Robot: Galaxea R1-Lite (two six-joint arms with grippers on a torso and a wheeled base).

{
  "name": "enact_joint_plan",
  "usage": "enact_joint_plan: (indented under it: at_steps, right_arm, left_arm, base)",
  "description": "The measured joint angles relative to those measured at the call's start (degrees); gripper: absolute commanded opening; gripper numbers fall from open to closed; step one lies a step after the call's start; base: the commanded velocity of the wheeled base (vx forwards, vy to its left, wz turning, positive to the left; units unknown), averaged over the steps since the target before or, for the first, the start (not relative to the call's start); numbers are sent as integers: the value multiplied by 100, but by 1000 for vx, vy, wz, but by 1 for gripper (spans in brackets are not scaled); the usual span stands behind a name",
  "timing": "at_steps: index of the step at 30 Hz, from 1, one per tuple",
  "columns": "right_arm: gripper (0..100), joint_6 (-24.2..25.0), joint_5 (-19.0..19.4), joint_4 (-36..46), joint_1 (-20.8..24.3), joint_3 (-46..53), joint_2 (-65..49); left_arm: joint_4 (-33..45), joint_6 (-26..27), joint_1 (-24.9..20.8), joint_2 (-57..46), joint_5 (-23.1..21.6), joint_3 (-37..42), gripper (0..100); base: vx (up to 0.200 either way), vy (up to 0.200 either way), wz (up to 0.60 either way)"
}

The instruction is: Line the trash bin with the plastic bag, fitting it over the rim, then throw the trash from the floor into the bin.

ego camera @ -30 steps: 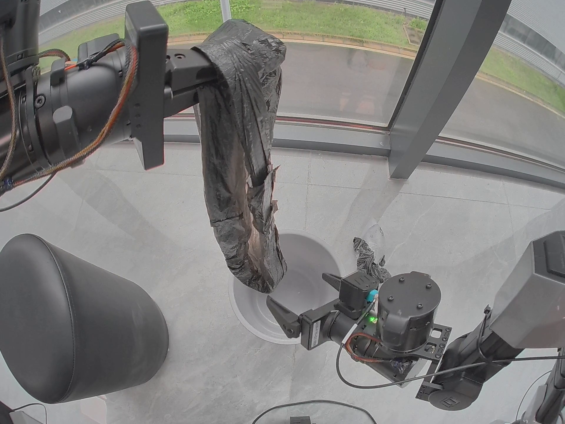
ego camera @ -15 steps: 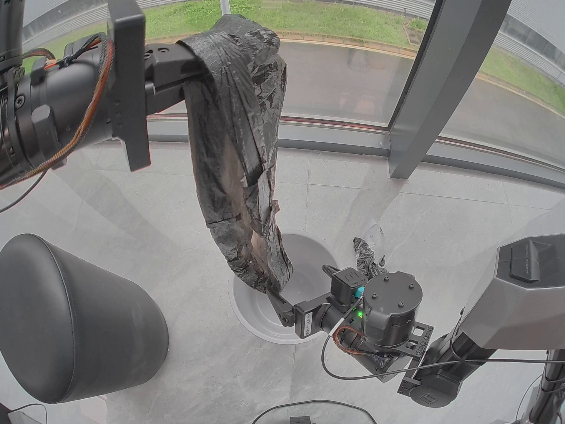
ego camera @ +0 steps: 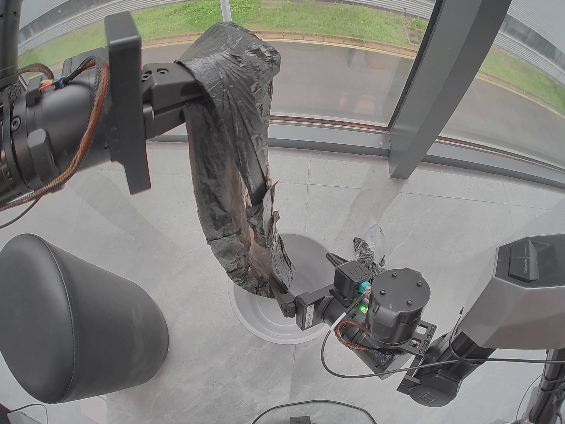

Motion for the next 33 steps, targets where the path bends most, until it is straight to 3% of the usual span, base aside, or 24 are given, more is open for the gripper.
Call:
enact_joint_plan:
  at_steps: [3,4,22,26,33]
  right_arm:
    - [100,-2,0,0,1,-1,15]
    - [0,-2,0,0,1,-6,17]
    - [0,-116,35,285,9,190,-88]
    - [0,-176,77,1037,-24,372,-344]
    - [0,-63,156,3585,-94,149,-1085]
  left_arm:
    - [1,-6,-5,-18,0,9,0]
    - [4,-6,-7,-27,-2,9,0]
    - [-16,22,-35,-162,11,223,0]
    - [-57,87,6,-197,20,466,0]
    - [-188,367,191,-204,24,1009,0]
  base:
    - [0,0,0]
    - [0,0,0]
    - [0,0,0]
    - [0,0,0]
    - [0,0,0]
